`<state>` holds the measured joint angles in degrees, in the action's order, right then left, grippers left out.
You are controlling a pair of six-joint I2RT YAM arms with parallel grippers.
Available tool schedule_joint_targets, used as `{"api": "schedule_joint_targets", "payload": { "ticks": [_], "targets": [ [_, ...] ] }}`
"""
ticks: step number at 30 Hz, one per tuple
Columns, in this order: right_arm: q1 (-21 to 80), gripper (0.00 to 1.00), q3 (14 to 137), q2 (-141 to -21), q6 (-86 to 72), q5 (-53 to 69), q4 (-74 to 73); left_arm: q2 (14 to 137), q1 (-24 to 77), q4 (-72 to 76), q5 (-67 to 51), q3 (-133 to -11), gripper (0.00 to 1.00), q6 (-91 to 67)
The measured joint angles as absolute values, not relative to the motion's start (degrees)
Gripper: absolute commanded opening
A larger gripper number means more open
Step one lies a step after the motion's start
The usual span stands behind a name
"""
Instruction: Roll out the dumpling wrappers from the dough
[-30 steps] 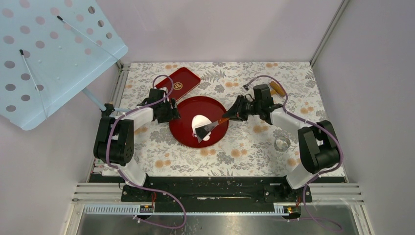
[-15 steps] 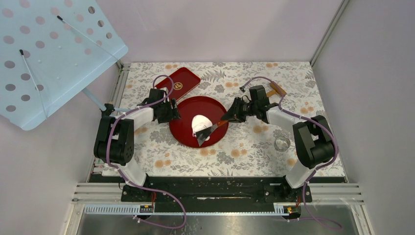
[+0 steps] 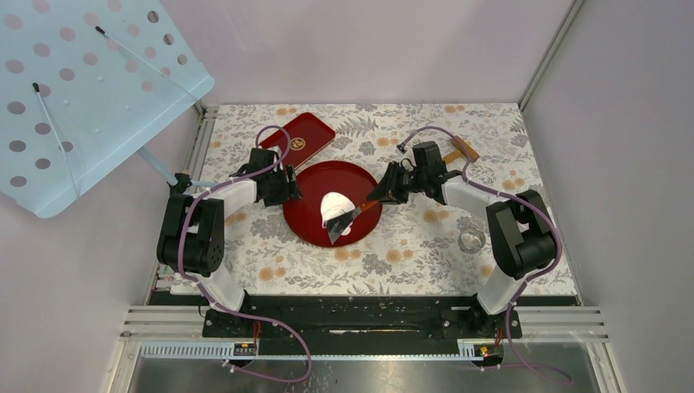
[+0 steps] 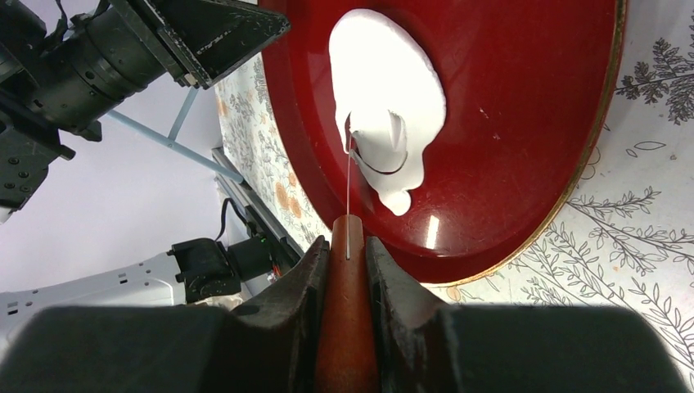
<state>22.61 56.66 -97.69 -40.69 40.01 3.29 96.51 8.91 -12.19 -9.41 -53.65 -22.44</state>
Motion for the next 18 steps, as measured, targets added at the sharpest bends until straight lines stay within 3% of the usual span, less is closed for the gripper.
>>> {"api": "schedule_joint_targets", "payload": {
  "ticks": [16, 18],
  "targets": [
    [23.4, 0.0, 58.6, -101.1, -41.5, 40.4, 4.8, 96.5, 8.9, -12.2, -9.4, -53.6, 0.64, -22.4],
    [23.4, 0.0, 58.8, -102.1, -42.2, 40.8, 5.9, 96.5, 8.9, -12.3, -9.4, -53.7, 0.6, -22.4]
  ]
}}
